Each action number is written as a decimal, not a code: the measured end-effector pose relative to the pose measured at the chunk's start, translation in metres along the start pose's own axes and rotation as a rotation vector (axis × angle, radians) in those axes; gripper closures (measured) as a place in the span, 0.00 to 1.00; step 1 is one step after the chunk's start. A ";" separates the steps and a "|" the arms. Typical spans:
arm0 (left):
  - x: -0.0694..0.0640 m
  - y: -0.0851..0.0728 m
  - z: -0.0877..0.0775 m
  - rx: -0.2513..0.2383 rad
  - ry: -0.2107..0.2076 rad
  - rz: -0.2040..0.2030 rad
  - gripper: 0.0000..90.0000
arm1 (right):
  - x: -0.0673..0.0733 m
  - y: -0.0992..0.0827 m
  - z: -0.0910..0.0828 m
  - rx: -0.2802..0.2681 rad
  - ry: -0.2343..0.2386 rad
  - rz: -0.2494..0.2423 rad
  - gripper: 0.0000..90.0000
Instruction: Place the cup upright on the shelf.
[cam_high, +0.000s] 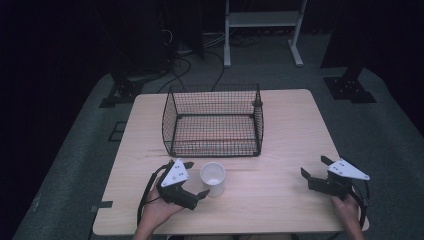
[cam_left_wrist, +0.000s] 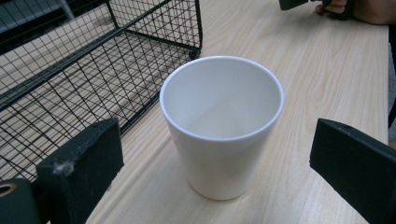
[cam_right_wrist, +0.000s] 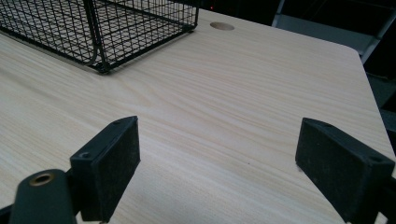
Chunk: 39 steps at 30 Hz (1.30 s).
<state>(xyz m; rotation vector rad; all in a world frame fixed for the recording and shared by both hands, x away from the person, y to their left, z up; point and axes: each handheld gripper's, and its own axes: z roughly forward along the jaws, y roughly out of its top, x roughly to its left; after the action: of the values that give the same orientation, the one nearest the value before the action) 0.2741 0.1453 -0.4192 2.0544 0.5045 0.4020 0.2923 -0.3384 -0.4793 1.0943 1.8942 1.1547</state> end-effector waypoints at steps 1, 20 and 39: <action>0.000 0.000 0.001 0.000 -0.006 -0.003 0.02 | 0.000 0.000 0.000 0.000 0.001 0.000 0.15; 0.003 0.003 0.032 0.099 -0.065 -0.027 0.02 | 0.000 0.000 0.000 0.000 0.003 -0.004 0.15; 0.005 0.005 0.056 0.174 -0.096 -0.012 0.18 | 0.001 0.000 0.000 -0.002 0.006 -0.006 0.15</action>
<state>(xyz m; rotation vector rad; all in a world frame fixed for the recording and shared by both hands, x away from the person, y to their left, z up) 0.3063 0.1048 -0.4428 2.2247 0.5081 0.2576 0.2919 -0.3376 -0.4793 1.0849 1.8988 1.1579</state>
